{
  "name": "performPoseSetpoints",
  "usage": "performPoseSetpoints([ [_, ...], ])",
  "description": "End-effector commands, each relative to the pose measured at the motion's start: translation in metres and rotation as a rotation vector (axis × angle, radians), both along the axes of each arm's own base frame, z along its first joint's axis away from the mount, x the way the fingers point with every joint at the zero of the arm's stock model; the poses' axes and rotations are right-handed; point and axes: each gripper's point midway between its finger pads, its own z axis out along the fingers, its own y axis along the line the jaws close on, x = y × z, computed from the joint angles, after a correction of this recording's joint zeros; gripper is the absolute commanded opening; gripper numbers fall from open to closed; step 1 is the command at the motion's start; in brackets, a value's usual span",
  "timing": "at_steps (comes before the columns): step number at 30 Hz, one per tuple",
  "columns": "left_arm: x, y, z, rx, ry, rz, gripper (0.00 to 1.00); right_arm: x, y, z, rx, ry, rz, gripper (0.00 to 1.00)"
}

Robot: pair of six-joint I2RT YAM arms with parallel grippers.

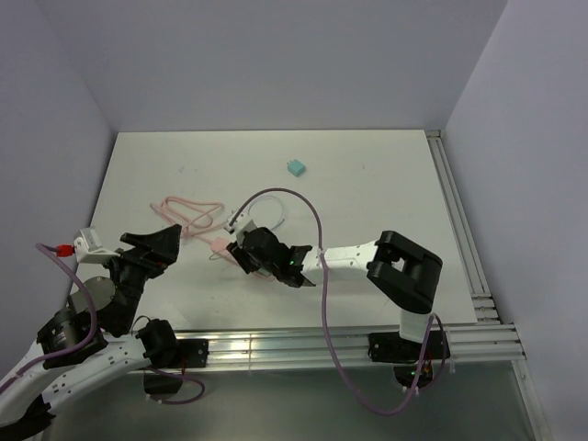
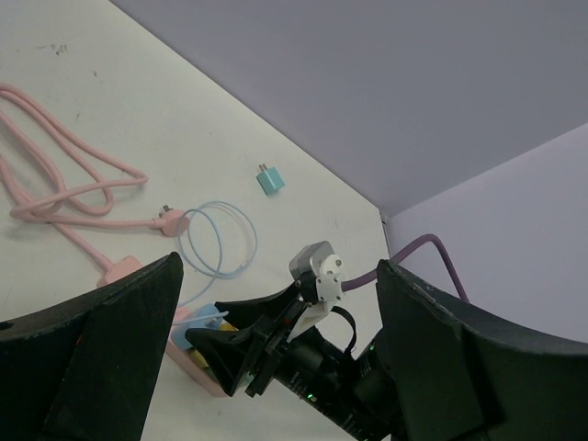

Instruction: Insert the plug

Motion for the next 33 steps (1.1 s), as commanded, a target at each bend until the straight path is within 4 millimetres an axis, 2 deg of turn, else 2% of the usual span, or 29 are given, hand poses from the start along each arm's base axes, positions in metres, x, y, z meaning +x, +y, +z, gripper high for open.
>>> performPoseSetpoints([
  [1, -0.002, 0.004, 0.015, -0.039, -0.034, -0.002, 0.92, -0.122, -0.117, -0.149, -0.476, 0.482, 0.018, 0.00],
  [5, -0.002, 0.001, 0.014, -0.030, -0.018, -0.006, 0.92, -0.140, -0.125, -0.154, -0.452, 0.535, -0.016, 0.00],
  [7, -0.002, 0.002, 0.013, -0.028, -0.012, -0.005, 0.92, -0.145, -0.121, -0.154, -0.459, 0.524, 0.000, 0.00],
  [10, -0.002, -0.001, 0.015, -0.043, -0.030, -0.017, 0.92, -0.138, -0.121, -0.156, -0.501, 0.470, -0.007, 0.00],
  [14, -0.002, -0.002, 0.013, -0.044, -0.020, -0.022, 0.91, -0.116, -0.109, -0.132, -0.465, 0.365, -0.029, 0.00],
  [17, -0.002, -0.003, 0.012, -0.043, -0.011, -0.026, 0.91, -0.111, -0.107, -0.125, -0.474, 0.340, -0.005, 0.00],
  [19, -0.004, -0.004, 0.014, -0.052, -0.017, -0.035, 0.91, -0.120, -0.106, -0.130, -0.459, 0.386, 0.002, 0.00],
  [20, -0.004, -0.004, 0.015, -0.054, -0.020, -0.037, 0.91, -0.131, -0.115, -0.141, -0.468, 0.433, 0.011, 0.00],
  [21, -0.004, -0.003, 0.016, -0.056, -0.020, -0.035, 0.91, -0.136, -0.114, -0.146, -0.449, 0.451, 0.002, 0.00],
  [22, -0.004, -0.002, 0.016, -0.058, -0.019, -0.029, 0.91, -0.140, -0.119, -0.150, -0.471, 0.463, -0.005, 0.00],
  [24, -0.003, -0.003, 0.014, -0.056, -0.020, -0.031, 0.91, -0.138, -0.116, -0.149, -0.486, 0.432, -0.010, 0.00],
  [28, -0.003, -0.010, 0.013, -0.050, -0.020, -0.052, 0.91, -0.127, -0.111, -0.135, -0.439, 0.371, -0.041, 0.00],
  [31, -0.002, -0.009, 0.012, -0.045, -0.010, -0.041, 0.92, -0.111, -0.103, -0.114, -0.398, 0.280, -0.063, 0.00],
  [33, -0.002, -0.009, 0.012, -0.048, -0.012, -0.043, 0.92, -0.097, -0.090, -0.093, -0.364, 0.216, -0.063, 0.05],
])
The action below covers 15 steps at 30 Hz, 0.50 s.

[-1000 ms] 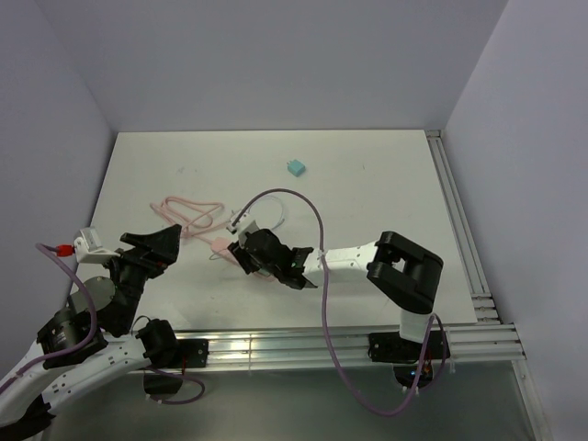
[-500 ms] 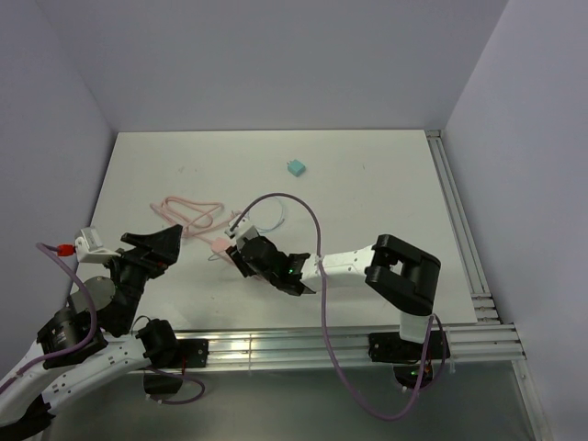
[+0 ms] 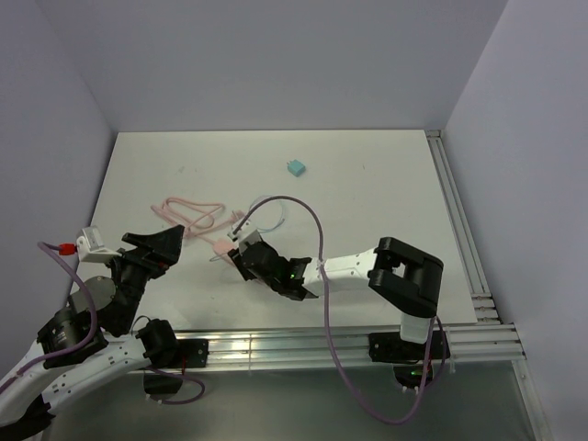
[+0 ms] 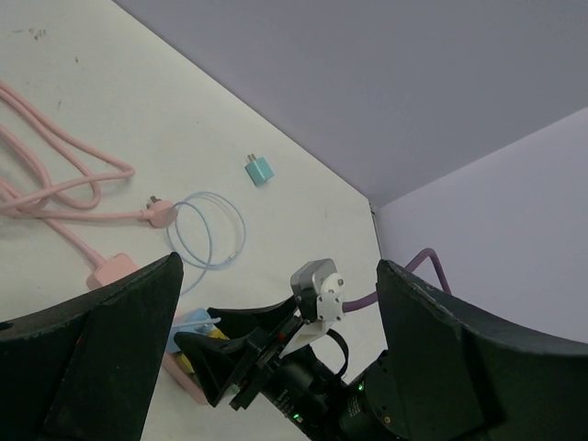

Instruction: Insert the plug

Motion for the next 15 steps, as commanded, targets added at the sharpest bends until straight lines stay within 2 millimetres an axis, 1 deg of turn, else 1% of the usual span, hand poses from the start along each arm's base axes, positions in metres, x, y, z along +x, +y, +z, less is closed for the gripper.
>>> performPoseSetpoints([
  [1, -0.001, -0.002, 0.012, -0.034, -0.017, -0.010, 0.92, -0.081, -0.086, -0.100, -0.444, 0.274, 0.053, 0.06],
  [2, -0.001, -0.001, 0.012, -0.037, -0.018, -0.009, 0.92, -0.071, -0.072, -0.087, -0.420, 0.252, 0.045, 0.08],
  [4, -0.001, 0.000, 0.011, -0.037, -0.017, -0.006, 0.92, -0.061, -0.064, -0.075, -0.433, 0.222, 0.059, 0.15],
  [5, -0.001, 0.000, 0.010, -0.036, -0.015, -0.006, 0.92, -0.052, -0.053, -0.062, -0.404, 0.203, 0.054, 0.25],
  [6, -0.002, 0.002, 0.010, -0.035, -0.012, -0.002, 0.92, -0.045, -0.043, -0.047, -0.380, 0.174, 0.064, 0.30],
  [7, -0.002, 0.002, 0.010, -0.035, -0.013, 0.001, 0.92, -0.043, -0.044, -0.046, -0.387, 0.169, 0.066, 0.36],
  [8, -0.002, 0.004, 0.010, -0.035, -0.010, 0.004, 0.92, -0.035, -0.036, -0.033, -0.357, 0.150, 0.061, 0.46],
  [10, -0.002, 0.005, 0.009, -0.034, -0.009, 0.007, 0.92, -0.029, -0.029, -0.019, -0.340, 0.128, 0.076, 0.53],
  [11, -0.002, 0.005, 0.010, -0.035, -0.010, 0.008, 0.92, -0.024, -0.023, -0.008, -0.316, 0.118, 0.077, 0.59],
  [12, -0.002, 0.005, 0.009, -0.035, -0.011, 0.010, 0.92, -0.018, -0.022, -0.002, -0.313, 0.103, 0.077, 0.63],
  [13, -0.002, 0.006, 0.009, -0.033, -0.013, 0.010, 0.93, -0.013, -0.018, 0.011, -0.289, 0.084, 0.073, 0.66],
  [14, -0.002, 0.006, 0.009, -0.031, -0.014, 0.011, 0.92, -0.009, -0.016, 0.018, -0.279, 0.071, 0.073, 0.76],
  [15, -0.002, 0.006, 0.009, -0.030, -0.015, 0.013, 0.93, -0.005, -0.016, 0.024, -0.277, 0.054, 0.075, 0.77],
])
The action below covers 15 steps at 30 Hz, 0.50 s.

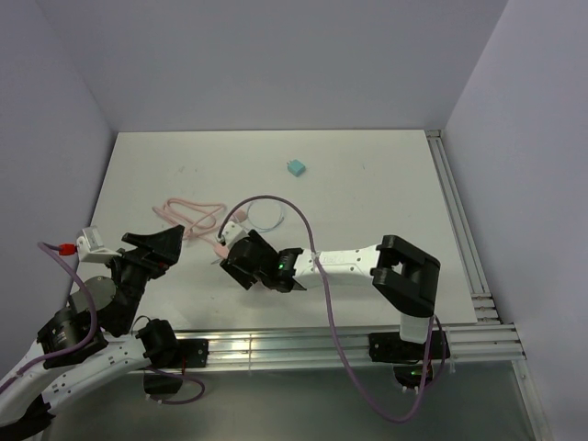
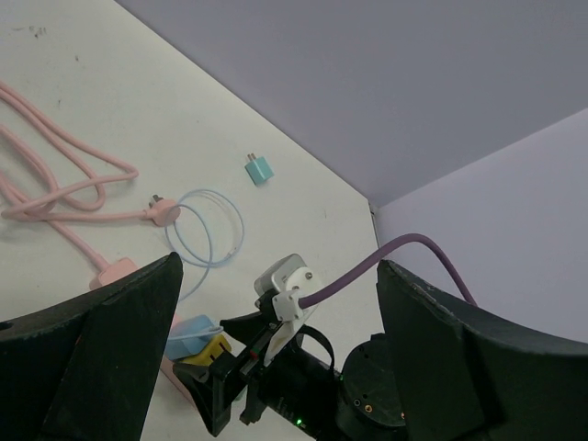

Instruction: Insert the plug

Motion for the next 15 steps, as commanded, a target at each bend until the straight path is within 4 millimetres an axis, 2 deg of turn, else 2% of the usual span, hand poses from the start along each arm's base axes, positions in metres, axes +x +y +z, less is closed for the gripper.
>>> performPoseSetpoints([
  [1, -0.001, 0.006, 0.009, -0.024, -0.018, 0.015, 0.93, 0.007, -0.005, 0.025, -0.025, -0.020, 0.026, 0.79],
  [2, -0.001, 0.006, 0.009, -0.018, -0.018, 0.018, 0.93, 0.010, -0.002, 0.040, 0.002, -0.034, 0.028, 0.87],
  [4, 0.000, 0.006, 0.010, -0.014, -0.019, 0.019, 0.93, 0.016, -0.005, 0.062, 0.034, -0.056, 0.022, 0.89],
  [6, 0.000, 0.006, 0.011, -0.014, -0.021, 0.019, 0.93, 0.015, -0.008, 0.073, 0.047, -0.059, 0.031, 0.90],
  [7, 0.000, 0.006, 0.011, -0.011, -0.022, 0.019, 0.93, 0.015, -0.012, 0.088, 0.075, -0.069, 0.032, 0.90],
  [11, 0.000, 0.009, 0.012, -0.006, -0.028, 0.027, 0.93, 0.021, -0.038, 0.109, 0.122, -0.077, -0.006, 0.90],
  [12, 0.000, 0.009, 0.013, -0.005, -0.030, 0.028, 0.93, 0.026, -0.044, 0.113, 0.139, -0.072, -0.027, 0.90],
  [13, 0.000, 0.009, 0.014, -0.005, -0.034, 0.028, 0.93, 0.041, -0.058, 0.121, 0.166, -0.075, -0.076, 0.90],
  [15, 0.001, 0.008, 0.015, -0.002, -0.037, 0.027, 0.93, 0.060, -0.074, 0.127, 0.201, -0.067, -0.156, 0.88],
])
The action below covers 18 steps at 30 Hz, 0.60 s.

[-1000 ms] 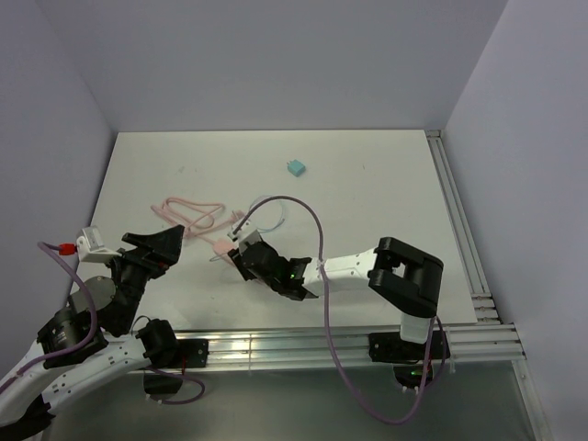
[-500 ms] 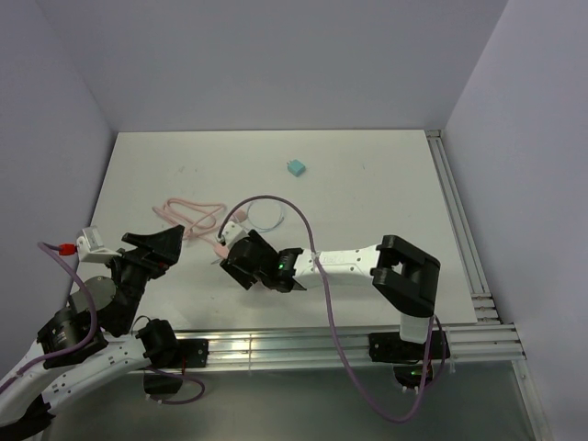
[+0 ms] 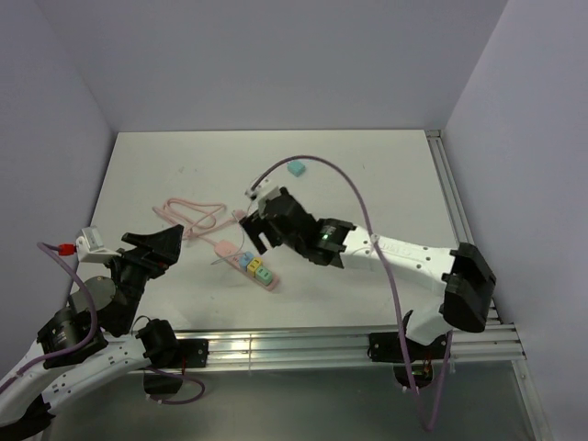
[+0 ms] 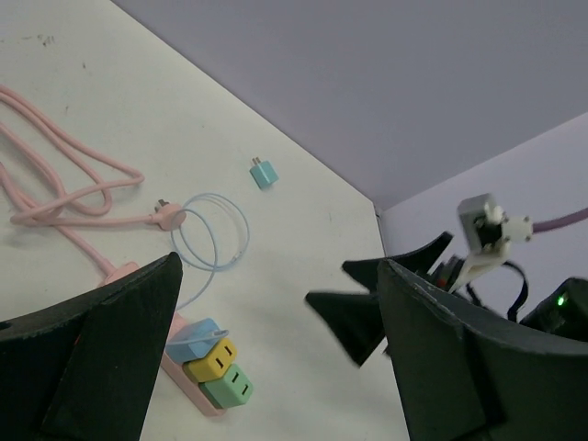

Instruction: Insert the plug

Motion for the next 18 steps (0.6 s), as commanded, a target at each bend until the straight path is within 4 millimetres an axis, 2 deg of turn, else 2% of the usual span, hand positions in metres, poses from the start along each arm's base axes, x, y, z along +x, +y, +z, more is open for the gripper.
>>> performPoseSetpoints([
  [1, 0.000, 0.005, 0.016, -0.011, -0.035, 0.015, 0.93, 0.038, -0.035, 0.019, 0.072, 0.010, -0.136, 0.88],
  [2, 0.001, 0.003, 0.016, -0.006, -0.033, 0.012, 0.93, 0.057, -0.049, 0.021, 0.087, 0.016, -0.191, 0.88],
  [4, 0.001, 0.001, 0.017, -0.003, -0.031, 0.008, 0.93, 0.083, -0.056, 0.022, 0.096, 0.028, -0.250, 0.86],
  [5, 0.002, -0.001, 0.017, 0.001, -0.030, 0.005, 0.93, 0.104, -0.072, 0.020, 0.094, 0.041, -0.321, 0.86],
  [6, 0.003, -0.002, 0.019, -0.002, -0.032, 0.001, 0.93, 0.115, -0.075, 0.000, 0.055, 0.081, -0.356, 0.86],
  [7, 0.003, -0.005, 0.017, 0.002, -0.030, -0.007, 0.93, 0.133, -0.075, 0.013, 0.086, 0.078, -0.396, 0.85],
  [8, 0.004, -0.009, 0.018, 0.000, -0.031, -0.013, 0.93, 0.145, -0.077, 0.011, 0.116, 0.114, -0.454, 0.84],
  [9, 0.005, -0.011, 0.018, 0.001, -0.033, -0.019, 0.93, 0.167, -0.086, 0.004, 0.103, 0.147, -0.523, 0.83],
  [11, 0.007, -0.016, 0.013, 0.017, -0.024, -0.026, 0.93, 0.188, -0.095, -0.003, 0.115, 0.167, -0.636, 0.83],
  [12, 0.008, -0.018, 0.014, 0.015, -0.023, -0.027, 0.93, 0.204, -0.095, -0.011, 0.110, 0.176, -0.673, 0.83],
  [17, 0.011, -0.025, 0.010, 0.042, -0.005, -0.032, 0.93, 0.251, -0.099, -0.026, 0.130, 0.184, -0.796, 0.85],
  [18, 0.011, -0.026, 0.009, 0.048, -0.005, -0.037, 0.93, 0.263, -0.095, -0.032, 0.128, 0.179, -0.789, 0.86],
])
